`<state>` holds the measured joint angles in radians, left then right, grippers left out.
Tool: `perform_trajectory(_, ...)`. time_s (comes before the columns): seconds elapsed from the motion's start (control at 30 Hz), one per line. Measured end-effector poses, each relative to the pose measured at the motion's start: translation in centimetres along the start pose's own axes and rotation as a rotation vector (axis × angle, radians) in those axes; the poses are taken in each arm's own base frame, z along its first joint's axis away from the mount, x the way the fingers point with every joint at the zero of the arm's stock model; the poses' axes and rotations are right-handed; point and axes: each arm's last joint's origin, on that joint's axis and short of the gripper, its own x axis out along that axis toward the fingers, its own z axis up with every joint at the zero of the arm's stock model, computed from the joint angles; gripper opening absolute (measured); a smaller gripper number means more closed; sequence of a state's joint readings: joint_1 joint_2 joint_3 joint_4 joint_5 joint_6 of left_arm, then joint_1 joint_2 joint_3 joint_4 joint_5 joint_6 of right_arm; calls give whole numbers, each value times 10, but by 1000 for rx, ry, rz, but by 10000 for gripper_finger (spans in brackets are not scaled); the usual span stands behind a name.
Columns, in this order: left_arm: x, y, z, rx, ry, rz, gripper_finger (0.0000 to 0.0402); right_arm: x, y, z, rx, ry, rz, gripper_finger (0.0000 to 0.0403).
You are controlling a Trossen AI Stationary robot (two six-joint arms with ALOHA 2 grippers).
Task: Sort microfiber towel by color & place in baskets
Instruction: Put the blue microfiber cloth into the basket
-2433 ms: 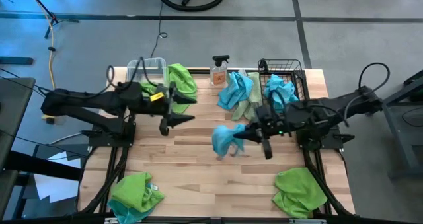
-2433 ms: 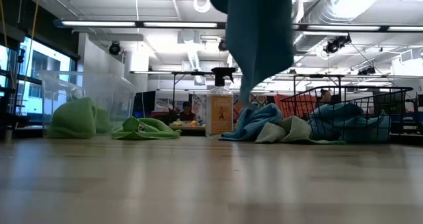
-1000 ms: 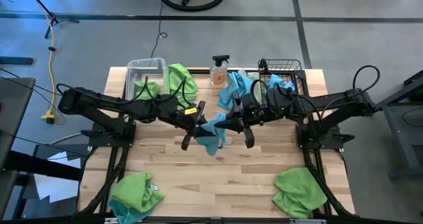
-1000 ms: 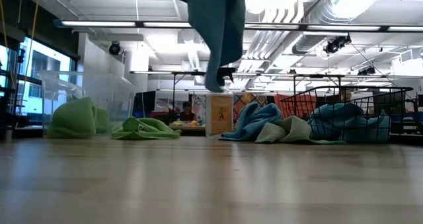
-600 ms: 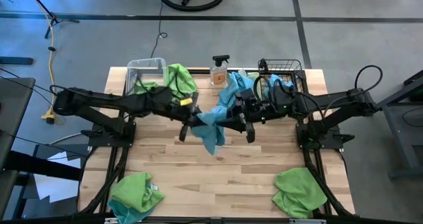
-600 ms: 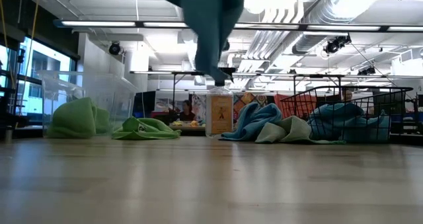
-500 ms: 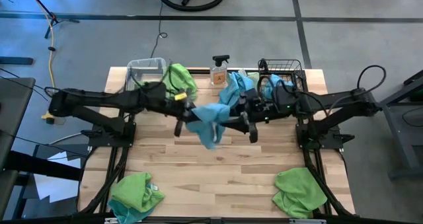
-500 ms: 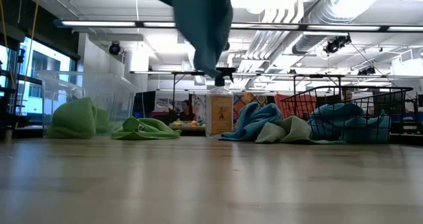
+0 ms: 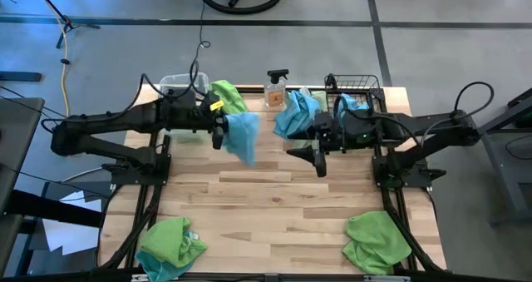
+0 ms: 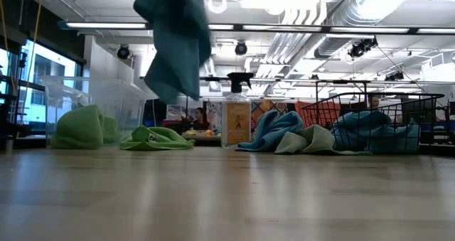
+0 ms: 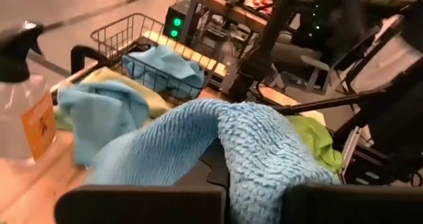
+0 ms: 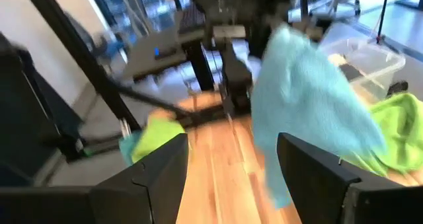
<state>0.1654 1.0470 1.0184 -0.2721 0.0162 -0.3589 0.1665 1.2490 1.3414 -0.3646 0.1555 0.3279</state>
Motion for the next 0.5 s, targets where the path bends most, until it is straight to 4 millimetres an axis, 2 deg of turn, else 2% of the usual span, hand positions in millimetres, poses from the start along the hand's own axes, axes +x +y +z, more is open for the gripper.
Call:
perform_trajectory(0.13, -6, -7, 15, 68, -52, -21, 0, 7, 0, -4, -63, 24, -8, 229)
perform_trajectory(0.33, -9, -26, 40, 225, -105, -97, 0, 30, -8, -9, -203, 34, -64, 229)
perform_trajectory(0.5, -9, -40, 46, 418, -95, -160, 0, 43, -16, -5, -307, -12, -112, 229)
